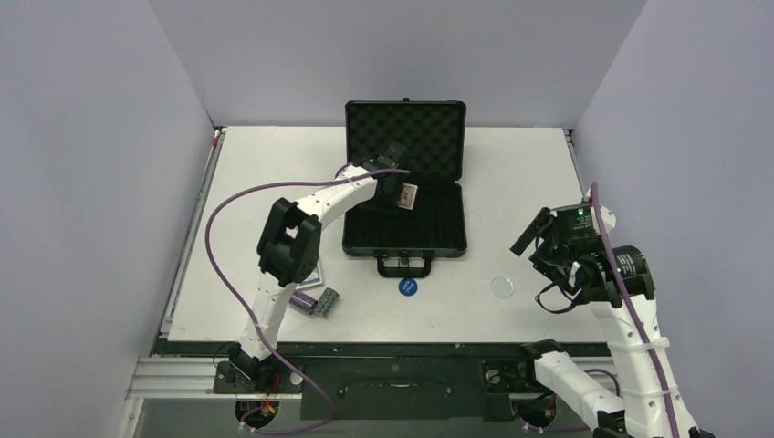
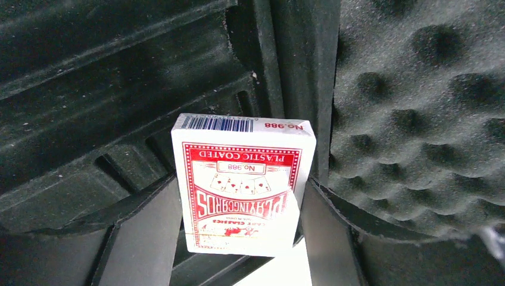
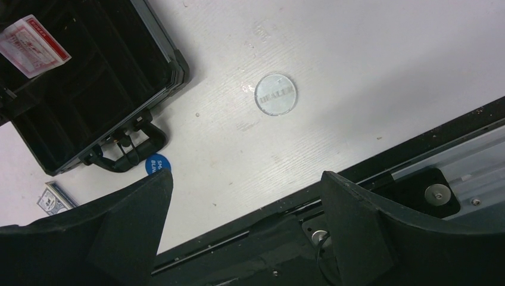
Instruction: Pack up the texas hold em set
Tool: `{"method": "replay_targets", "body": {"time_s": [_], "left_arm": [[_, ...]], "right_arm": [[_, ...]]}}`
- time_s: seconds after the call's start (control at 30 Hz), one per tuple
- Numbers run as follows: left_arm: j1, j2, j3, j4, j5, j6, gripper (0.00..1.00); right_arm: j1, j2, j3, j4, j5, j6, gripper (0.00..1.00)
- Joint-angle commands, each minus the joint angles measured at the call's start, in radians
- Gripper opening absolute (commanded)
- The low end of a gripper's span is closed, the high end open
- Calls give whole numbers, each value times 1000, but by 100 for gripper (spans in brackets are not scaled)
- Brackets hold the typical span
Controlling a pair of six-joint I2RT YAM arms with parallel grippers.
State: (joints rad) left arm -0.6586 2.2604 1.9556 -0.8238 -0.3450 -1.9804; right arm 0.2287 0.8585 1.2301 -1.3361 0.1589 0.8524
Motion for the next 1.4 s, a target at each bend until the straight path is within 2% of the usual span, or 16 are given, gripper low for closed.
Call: {"method": "replay_targets", "body": {"time_s": [0.0, 0.37, 0.43, 0.47, 0.5, 0.8, 1.03, 1.2, 1.37], "left_arm": [[6, -1, 18, 32, -44, -62, 4], [-4, 25, -4, 116, 29, -112, 15], [-4, 26, -13, 130, 56, -122, 21], [-4, 27, -19, 144, 59, -122, 81], [-3, 26, -22, 151, 76, -123, 98], [-5, -33, -89, 165, 83, -125, 96], [-1, -174, -207, 193, 48, -96, 96], [40, -282, -249, 184, 42, 71, 96], [125, -424, -239, 29, 33, 432, 96]], "right_arm": [[-5, 13, -13, 34, 8, 10, 89], [-5, 27, -29, 45, 6, 6, 89], [-5, 27, -27, 45, 6, 3, 89], [-5, 27, -24, 45, 7, 0, 90], [-5, 27, -22, 44, 7, 0, 90], [-5, -6, -14, 32, 5, -11, 90], [-5, -46, -13, 22, 13, -42, 90], [-3, -77, 1, 66, 17, -92, 90], [-2, -112, -1, 185, -68, -173, 90]]}}
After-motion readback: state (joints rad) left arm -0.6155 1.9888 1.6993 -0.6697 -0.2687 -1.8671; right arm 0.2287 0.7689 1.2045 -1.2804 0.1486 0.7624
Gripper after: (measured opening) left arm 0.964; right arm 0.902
